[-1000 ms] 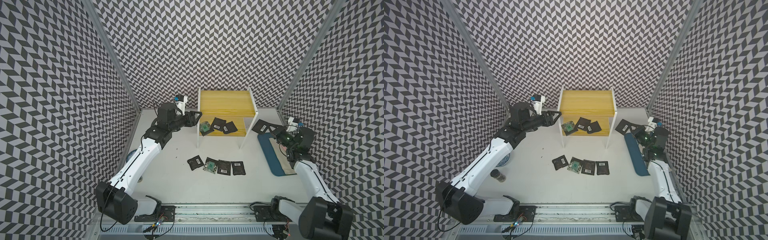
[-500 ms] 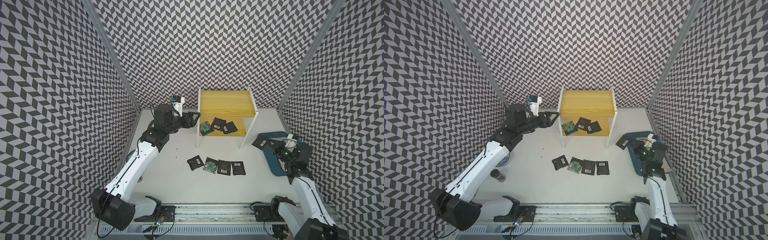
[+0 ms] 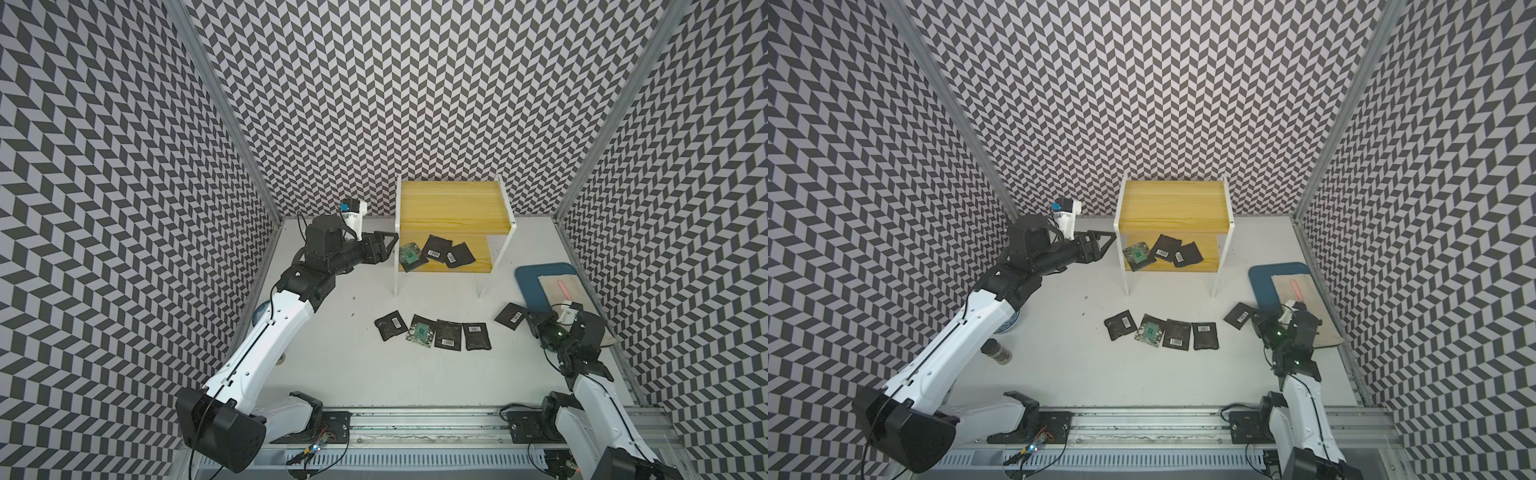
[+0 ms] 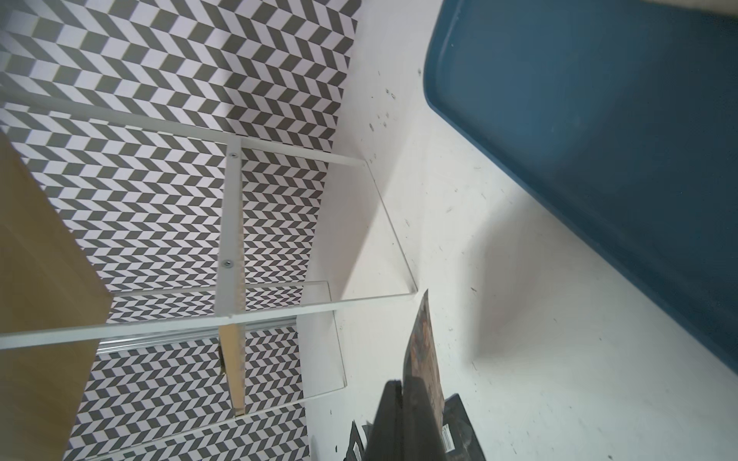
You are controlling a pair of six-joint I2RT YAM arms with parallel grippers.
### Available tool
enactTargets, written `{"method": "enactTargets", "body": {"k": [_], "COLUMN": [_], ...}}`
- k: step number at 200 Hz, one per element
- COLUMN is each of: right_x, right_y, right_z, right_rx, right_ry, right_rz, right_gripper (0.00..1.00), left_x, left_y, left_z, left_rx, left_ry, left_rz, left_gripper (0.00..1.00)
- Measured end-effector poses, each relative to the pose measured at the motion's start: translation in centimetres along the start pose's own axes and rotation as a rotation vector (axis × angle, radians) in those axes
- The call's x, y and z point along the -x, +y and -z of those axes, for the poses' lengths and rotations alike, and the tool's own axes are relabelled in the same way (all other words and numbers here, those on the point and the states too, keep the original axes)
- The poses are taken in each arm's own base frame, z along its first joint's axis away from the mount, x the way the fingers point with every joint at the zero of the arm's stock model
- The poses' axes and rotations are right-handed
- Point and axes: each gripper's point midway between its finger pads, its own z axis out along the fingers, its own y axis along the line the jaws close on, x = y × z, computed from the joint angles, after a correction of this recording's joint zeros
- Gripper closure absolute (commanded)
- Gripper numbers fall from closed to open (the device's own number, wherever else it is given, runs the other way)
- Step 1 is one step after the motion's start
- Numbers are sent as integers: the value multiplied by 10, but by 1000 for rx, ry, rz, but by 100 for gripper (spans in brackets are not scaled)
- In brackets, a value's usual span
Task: Remove the tea bags from the shelf
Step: Place the tea bag at the center of the board.
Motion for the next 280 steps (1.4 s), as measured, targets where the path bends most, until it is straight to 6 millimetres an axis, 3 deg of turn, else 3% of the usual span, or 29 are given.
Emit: {"method": "enactTargets", "body": {"k": [98, 142, 214, 250, 280], "right_x": [-5, -19, -27, -26, -25], "right_y": [-27, -55, -74, -71, -70], "right_z": [-2, -3, -2, -2, -2], "right_rx": [-49, -108, -148, -136, -131], "right_ry": [-32, -18, -19, -26, -29], "right_rz": [-41, -75, -95, -104, -112], "right_gripper": [100, 100, 99, 91, 74], "left_x": [-4, -6, -6, -6, -6], "left_y": [7, 9, 11, 11, 12], "left_z": [5, 4, 4, 4, 4], "left_rx": [20, 27, 34, 34, 34], "left_ry": [-4, 0, 0, 0, 0], "left_rz": [10, 12, 14, 14, 14], "left_gripper": [29, 29, 29, 29, 29]}}
